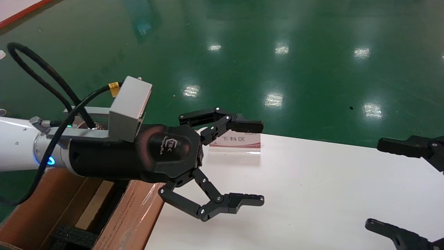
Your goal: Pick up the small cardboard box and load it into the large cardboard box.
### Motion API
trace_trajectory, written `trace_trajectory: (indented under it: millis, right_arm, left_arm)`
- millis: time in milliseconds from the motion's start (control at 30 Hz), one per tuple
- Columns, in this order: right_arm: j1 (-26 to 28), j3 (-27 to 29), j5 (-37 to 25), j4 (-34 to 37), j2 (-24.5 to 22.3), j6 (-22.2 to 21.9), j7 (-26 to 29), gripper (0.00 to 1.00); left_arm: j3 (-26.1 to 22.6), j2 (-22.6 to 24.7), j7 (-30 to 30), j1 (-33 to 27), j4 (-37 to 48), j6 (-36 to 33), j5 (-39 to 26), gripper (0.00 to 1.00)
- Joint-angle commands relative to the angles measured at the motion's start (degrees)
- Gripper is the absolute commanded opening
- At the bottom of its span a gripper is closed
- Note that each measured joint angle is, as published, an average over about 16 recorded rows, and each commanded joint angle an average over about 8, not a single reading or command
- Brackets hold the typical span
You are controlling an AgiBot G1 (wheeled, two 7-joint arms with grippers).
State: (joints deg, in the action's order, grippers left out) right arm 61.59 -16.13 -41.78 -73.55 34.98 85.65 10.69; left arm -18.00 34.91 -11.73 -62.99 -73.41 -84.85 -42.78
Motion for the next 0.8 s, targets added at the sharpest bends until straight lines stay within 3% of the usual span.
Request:
trace_trajectory:
  millis: [33, 800]
  right_arm:
    - [0.0, 0.0, 0.0, 0.0, 0.0, 0.0, 0.0, 1.0]
    - [0.0, 0.1, -0.1, 0.0, 0.0, 0.0, 0.1, 1.0]
  left_arm:
    - [0.1, 0.0, 0.0, 0.1, 0.0, 0.0, 0.0, 1.0]
    - [1.1, 0.1, 0.5, 0.8, -0.1, -0.5, 0.5, 1.0]
